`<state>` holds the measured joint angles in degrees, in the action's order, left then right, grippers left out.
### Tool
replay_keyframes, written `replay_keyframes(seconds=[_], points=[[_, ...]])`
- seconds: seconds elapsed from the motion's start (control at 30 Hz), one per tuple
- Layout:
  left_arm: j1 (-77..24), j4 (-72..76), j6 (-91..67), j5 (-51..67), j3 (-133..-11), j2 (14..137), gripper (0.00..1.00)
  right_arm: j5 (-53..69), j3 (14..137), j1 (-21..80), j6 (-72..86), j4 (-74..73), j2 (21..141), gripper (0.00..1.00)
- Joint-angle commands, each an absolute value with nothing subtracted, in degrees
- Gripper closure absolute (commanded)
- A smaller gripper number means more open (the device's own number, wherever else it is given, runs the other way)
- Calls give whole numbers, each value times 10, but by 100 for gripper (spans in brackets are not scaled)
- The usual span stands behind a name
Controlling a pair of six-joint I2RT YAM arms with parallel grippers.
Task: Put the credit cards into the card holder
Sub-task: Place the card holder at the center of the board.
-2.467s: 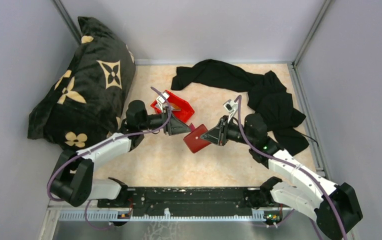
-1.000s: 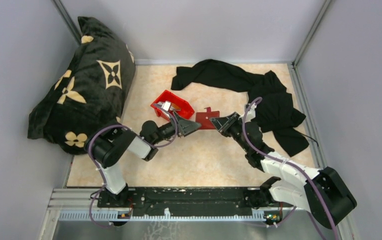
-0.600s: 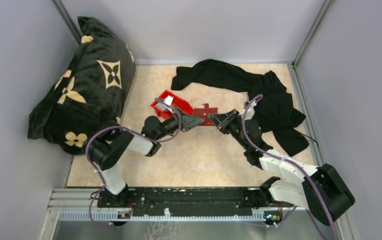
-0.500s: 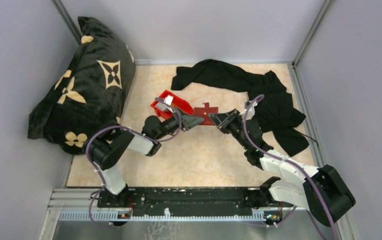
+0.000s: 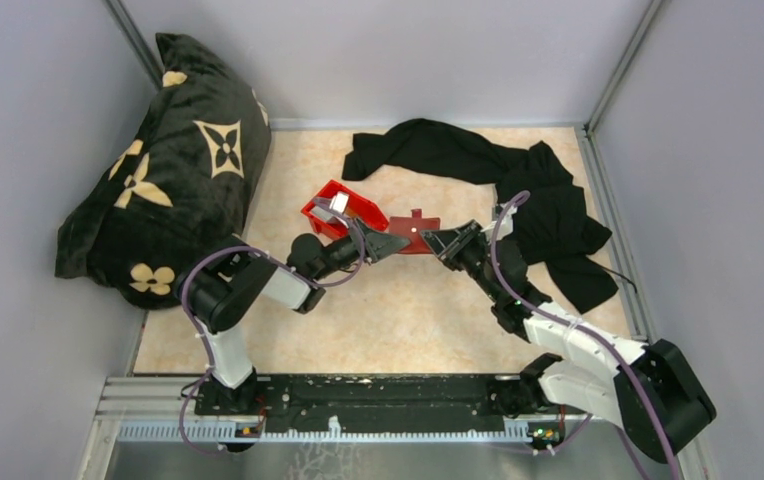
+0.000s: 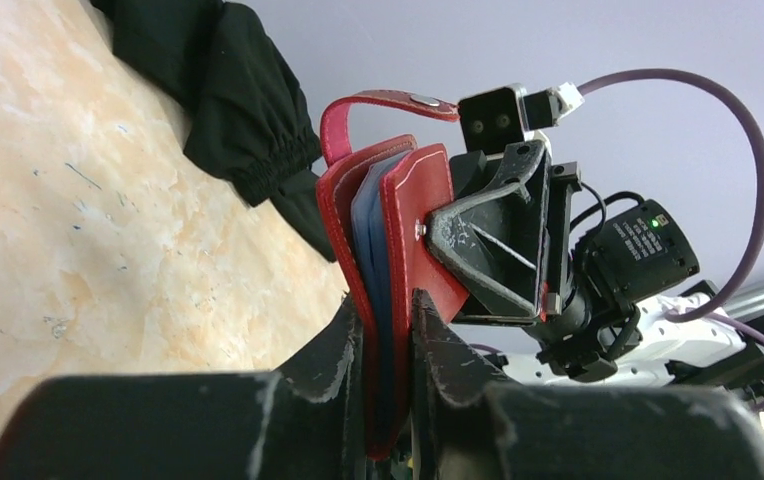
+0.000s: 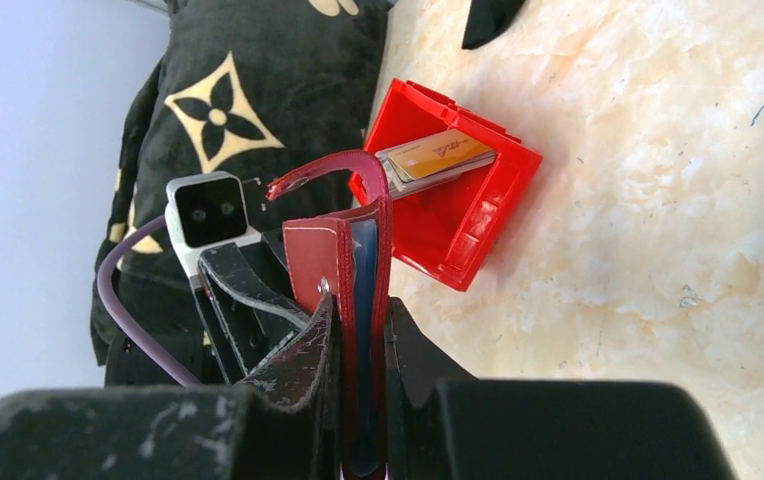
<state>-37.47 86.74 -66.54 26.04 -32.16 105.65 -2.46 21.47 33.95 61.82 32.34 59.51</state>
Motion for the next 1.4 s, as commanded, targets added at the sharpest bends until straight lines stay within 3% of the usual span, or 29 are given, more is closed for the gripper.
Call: replay_keyframes(seconds=[0.0, 0.27, 0.63, 1.07, 1.17, 1.37], points=[[-371, 885, -633, 314, -338, 1052, 100, 0, 243, 344, 551, 294, 551, 89], [-369, 567, -490, 377, -405, 1016, 100, -48, 257, 344, 444, 105, 467, 52], [-370, 225, -335, 403, -517, 1055, 100, -137, 270, 344, 355, -37, 414, 50], [-370, 38, -254, 466, -643, 1147, 99, -114, 326, 344, 242, -69, 538, 50], [-370, -11, -234, 455, -671, 1163, 73, -101, 325, 344, 232, -57, 563, 50], [-370, -33, -228, 421, -681, 1162, 49, -84, 328, 344, 215, -40, 606, 50]])
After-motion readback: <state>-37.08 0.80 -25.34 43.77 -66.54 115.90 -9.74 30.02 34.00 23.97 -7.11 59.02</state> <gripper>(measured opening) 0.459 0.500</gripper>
